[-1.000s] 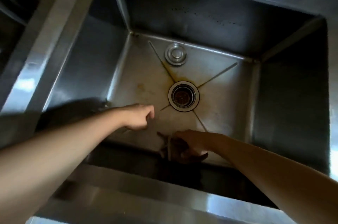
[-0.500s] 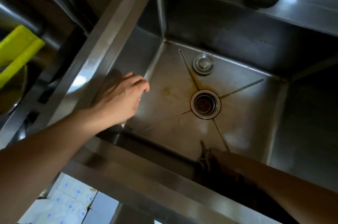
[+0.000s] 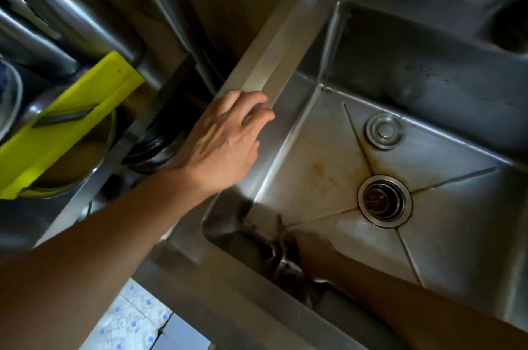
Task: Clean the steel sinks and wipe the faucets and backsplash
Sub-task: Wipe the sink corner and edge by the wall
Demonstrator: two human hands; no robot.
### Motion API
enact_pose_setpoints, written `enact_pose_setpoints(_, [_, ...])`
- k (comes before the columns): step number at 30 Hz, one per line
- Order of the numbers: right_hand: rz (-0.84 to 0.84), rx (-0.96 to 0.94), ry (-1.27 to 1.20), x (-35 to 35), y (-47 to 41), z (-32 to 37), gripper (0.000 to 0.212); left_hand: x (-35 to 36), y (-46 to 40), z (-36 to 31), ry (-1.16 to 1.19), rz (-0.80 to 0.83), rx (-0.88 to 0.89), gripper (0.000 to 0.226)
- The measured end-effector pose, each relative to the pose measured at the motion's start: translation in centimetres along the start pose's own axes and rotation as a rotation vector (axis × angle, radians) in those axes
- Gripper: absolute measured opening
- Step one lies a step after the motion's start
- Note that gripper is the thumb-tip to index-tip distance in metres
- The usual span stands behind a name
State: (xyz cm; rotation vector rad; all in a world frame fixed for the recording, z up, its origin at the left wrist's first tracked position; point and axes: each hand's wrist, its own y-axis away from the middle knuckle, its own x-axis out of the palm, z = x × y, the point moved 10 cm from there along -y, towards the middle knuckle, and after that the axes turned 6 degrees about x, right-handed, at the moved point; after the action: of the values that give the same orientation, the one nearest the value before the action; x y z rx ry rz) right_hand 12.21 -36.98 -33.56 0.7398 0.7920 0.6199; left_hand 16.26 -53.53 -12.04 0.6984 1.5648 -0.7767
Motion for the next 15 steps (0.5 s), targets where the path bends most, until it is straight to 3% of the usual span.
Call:
enact_pose_setpoints(4, [-0.004,0.006,-0.016,0.6,-3.6,4.0,0.044,-0.4,-0.2,0.3,0.004,-0.035,0.005,0.041])
enact_pose_setpoints(7, [0.001,0.153,-0.191,0.9,-5.6,5.5,0.065,-0.5,-0.7,0.5,-0.004,-0.030,0.028,0.044])
enact_pose_setpoints(12, [-0.197,0.407,-0.528,-0.9,-6.8,3.8,0.035,-1.3,-3.8,2.0,0.018,-0.099,-0.002,0.036])
enact_pose_setpoints(15, [-0.257,0.472,-0.565,-1.6,-6.6,3.0,0.032,-1.0,-6.6,2.3,0.018,-0.124,0.016,0.034])
